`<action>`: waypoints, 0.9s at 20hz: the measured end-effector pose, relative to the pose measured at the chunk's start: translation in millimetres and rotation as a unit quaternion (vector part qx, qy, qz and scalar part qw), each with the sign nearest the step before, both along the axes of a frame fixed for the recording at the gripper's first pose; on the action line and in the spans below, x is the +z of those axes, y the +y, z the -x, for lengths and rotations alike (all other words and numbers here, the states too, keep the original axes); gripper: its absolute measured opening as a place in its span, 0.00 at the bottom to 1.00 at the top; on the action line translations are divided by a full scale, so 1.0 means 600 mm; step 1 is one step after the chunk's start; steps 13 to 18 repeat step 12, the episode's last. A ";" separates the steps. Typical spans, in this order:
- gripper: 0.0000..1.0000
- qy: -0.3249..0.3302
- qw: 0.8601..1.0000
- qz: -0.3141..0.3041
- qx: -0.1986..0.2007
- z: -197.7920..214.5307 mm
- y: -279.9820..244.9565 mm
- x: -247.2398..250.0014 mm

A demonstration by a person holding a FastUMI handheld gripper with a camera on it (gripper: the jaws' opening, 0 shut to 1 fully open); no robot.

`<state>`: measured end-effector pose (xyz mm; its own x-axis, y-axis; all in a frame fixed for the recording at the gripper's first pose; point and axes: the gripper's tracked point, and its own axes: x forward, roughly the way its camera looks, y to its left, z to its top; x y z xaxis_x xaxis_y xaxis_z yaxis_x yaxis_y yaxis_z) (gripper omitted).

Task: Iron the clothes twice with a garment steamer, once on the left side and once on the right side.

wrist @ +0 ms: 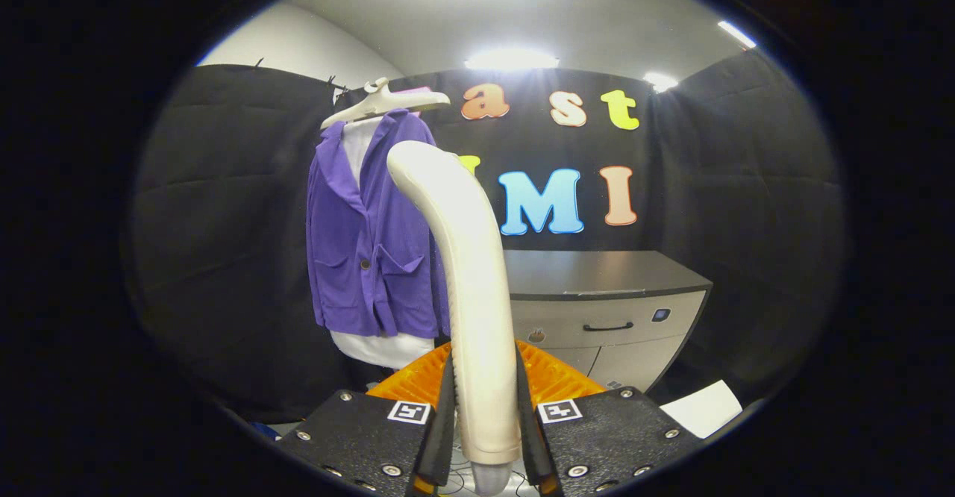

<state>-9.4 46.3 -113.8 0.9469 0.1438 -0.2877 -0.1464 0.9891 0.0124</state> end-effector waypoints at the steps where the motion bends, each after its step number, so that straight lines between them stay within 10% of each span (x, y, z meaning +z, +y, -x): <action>1: 0.38 -0.008 1.000 -0.001 -0.004 0.001 0.001 0.005; 18: 0.39 -0.086 0.995 0.029 -0.042 0.013 0.037 0.049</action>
